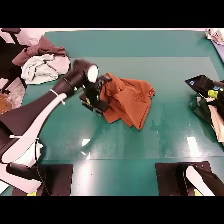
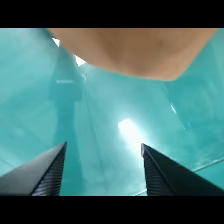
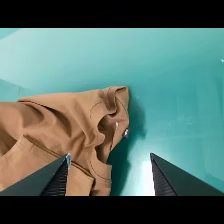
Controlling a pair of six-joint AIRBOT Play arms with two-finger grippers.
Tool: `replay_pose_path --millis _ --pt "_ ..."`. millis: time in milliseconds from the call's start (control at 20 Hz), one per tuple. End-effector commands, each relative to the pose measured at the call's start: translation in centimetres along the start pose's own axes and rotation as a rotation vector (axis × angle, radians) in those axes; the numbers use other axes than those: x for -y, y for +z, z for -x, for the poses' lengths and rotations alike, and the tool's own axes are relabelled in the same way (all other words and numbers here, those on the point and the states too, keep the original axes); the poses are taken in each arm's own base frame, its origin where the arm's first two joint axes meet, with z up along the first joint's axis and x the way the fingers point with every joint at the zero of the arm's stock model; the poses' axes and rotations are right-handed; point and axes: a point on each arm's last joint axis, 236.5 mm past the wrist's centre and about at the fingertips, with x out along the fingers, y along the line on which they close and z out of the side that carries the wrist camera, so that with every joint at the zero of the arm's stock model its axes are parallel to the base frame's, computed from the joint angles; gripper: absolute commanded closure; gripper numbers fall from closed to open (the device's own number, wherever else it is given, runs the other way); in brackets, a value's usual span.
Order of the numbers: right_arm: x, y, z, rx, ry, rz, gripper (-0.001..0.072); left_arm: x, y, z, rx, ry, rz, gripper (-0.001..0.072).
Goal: Fold the shirts.
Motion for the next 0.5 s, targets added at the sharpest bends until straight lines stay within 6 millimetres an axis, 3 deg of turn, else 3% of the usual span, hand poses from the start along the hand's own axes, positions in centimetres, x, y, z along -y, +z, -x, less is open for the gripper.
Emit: replay_pose_path --millis 0,200,400,450 --pt "0.0 -0.4 0.0 -0.015 0.000 0.004 0.0145 2.7 -0.1 -4.4 0.019 -0.116 0.041 0.0145" --pt "-0.1 -0.5 0.0 -0.023 0.003 0.003 0.0145 6.1 2.9 -3.8 0.143 -0.270 0.092 0.0144" --pt "-0.2 -0.8 0.0 -0.032 0.007 -0.008 0.0145 5.2 4.5 -4.0 0.205 -0.237 0.095 0.0146" --pt "-0.2 -0.8 0.0 -0.036 0.008 -0.008 0.0144 5.1 4.9 -4.2 0.220 -0.233 0.103 0.0174"
